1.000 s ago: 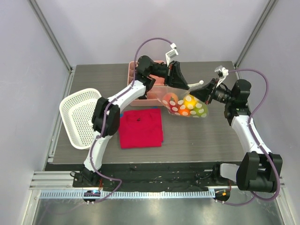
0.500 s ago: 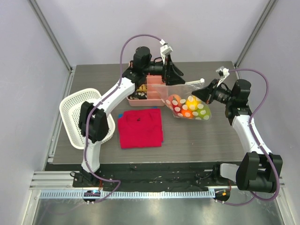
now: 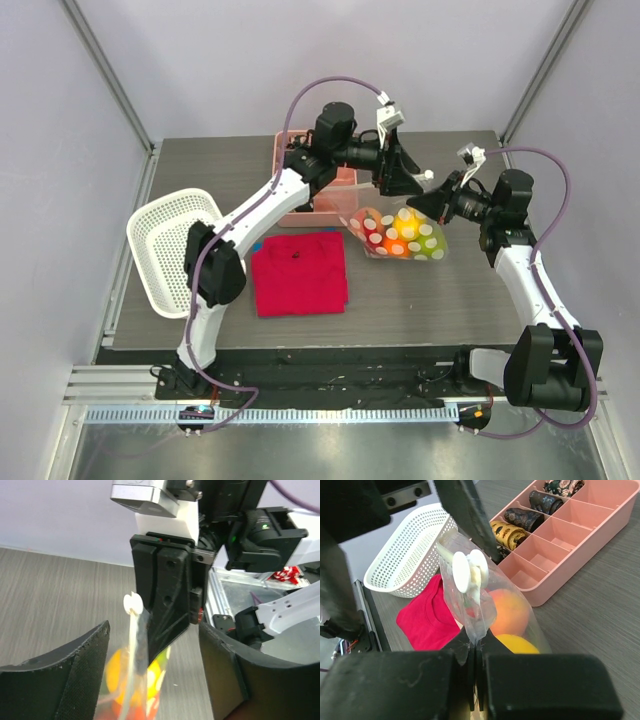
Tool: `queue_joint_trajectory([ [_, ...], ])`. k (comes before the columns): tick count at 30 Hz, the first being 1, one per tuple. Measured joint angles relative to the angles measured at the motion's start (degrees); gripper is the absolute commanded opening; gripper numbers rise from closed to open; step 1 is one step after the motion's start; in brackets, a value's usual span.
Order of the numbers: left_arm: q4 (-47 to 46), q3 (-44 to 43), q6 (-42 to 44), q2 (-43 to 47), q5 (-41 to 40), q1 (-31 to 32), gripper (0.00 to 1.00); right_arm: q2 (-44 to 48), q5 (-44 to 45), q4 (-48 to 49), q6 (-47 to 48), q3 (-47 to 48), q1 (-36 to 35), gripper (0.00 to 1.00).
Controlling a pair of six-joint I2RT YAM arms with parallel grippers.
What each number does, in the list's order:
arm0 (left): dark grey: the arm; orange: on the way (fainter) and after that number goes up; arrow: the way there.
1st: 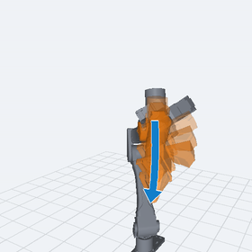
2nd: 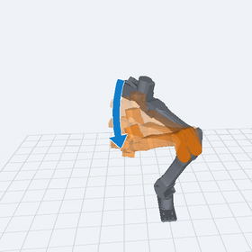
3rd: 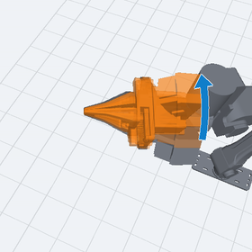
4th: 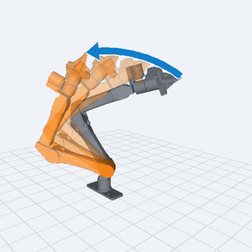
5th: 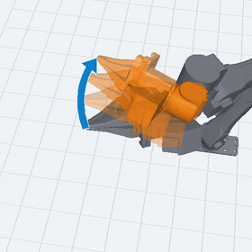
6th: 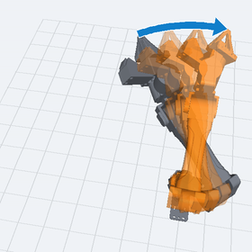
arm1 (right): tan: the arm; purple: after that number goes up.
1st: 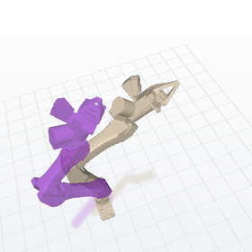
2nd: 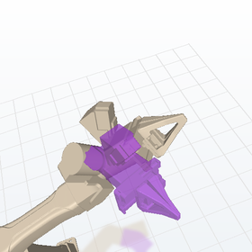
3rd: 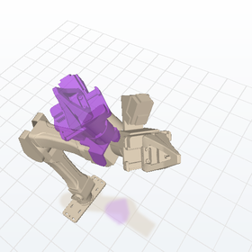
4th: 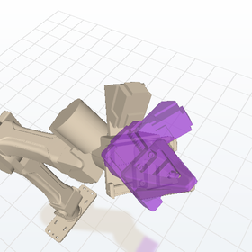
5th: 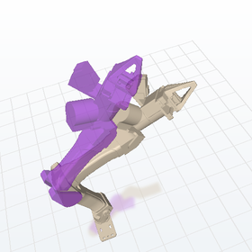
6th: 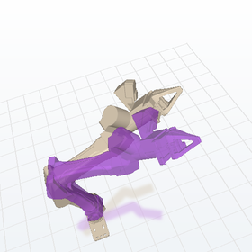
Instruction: Open the zip-top bag and remove the fake food
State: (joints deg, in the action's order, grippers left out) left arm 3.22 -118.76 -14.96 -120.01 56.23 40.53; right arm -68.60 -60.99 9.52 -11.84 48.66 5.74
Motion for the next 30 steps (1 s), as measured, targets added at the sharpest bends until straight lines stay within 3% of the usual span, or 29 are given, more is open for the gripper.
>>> queue_joint_trajectory([
  [2,1.1,-1.8,0.4,-1.4,-0.7,0.4,0.57,0.0,-0.3,-0.2,0.1,0.0,0.0,0.01],
  [12,3.5,-7.2,0.0,-5.7,-3.3,0.5,0.44,0.0,-0.7,-0.3,0.5,0.0,-0.4,0.01],
  [21,3.0,-8.6,-2.4,-6.1,-3.2,0.6,0.39,0.0,-0.7,-0.8,1.0,0.0,-0.8,0.01],
  [23,3.0,-8.7,-2.7,-6.3,-3.2,0.6,0.33,0.0,-0.7,-0.9,1.0,0.0,-0.8,0.01],
  [24,2.9,-8.7,-2.7,-6.3,-3.2,0.7,0.24,0.0,-0.7,-1.0,1.0,0.0,-0.9,0.01],
  [25,2.9,-8.7,-2.8,-6.4,-3.2,0.7,0.05,0.0,-0.7,-1.0,1.0,0.0,-0.9,0.01],
  [30,2.9,-8.9,-3.2,-6.7,-3.2,0.7,0.0,0.0,-0.7,-1.1,1.2,0.0,-1.0,0.02],
])
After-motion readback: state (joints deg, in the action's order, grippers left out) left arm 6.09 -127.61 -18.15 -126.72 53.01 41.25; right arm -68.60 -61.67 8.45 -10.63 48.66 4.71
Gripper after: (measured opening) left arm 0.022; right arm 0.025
